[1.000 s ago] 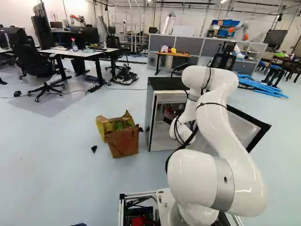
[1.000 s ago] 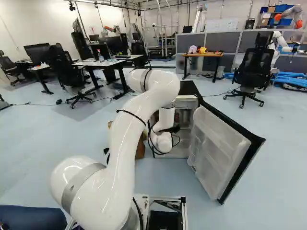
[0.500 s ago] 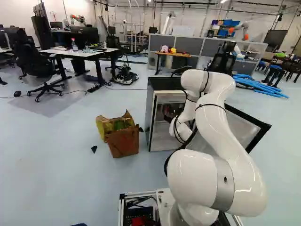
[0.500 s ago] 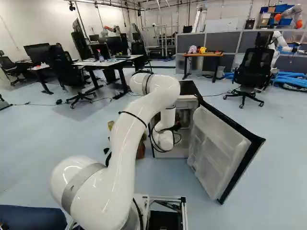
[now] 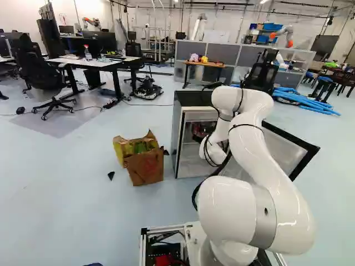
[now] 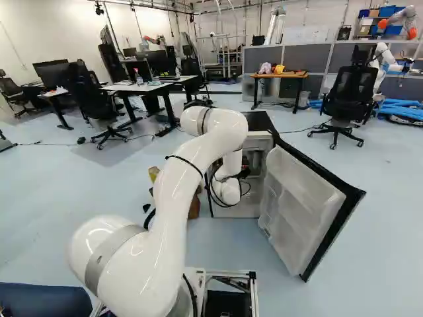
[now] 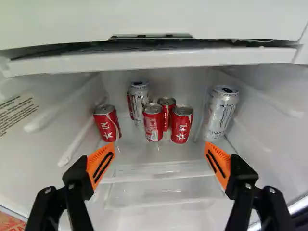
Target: Grab a drink from the fridge
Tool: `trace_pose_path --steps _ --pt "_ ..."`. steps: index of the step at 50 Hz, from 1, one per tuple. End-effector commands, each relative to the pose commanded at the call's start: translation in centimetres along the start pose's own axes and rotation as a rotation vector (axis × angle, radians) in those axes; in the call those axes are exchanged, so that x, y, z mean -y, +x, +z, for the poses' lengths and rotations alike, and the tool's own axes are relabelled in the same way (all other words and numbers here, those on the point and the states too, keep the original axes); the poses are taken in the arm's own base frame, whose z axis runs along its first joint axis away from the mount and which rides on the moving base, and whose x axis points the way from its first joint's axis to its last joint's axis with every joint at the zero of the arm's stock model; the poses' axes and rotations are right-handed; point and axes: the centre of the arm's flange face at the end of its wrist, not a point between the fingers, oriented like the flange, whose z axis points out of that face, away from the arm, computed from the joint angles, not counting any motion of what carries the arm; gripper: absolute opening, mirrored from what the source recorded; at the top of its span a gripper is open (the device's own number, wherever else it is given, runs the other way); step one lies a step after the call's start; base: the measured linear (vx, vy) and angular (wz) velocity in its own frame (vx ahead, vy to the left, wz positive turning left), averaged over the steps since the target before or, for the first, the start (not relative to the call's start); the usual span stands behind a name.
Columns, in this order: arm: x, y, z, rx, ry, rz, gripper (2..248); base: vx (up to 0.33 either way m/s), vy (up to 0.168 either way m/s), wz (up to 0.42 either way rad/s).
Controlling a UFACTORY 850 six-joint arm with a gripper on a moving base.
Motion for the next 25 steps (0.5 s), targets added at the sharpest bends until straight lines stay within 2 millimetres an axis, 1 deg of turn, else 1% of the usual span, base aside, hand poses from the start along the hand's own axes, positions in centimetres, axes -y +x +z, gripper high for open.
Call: trace_pose_path --steps 25 --pt "-1.2 -0.8 3.1 0.002 -0.008 -0.017 247 0.000 0.000 0.000"
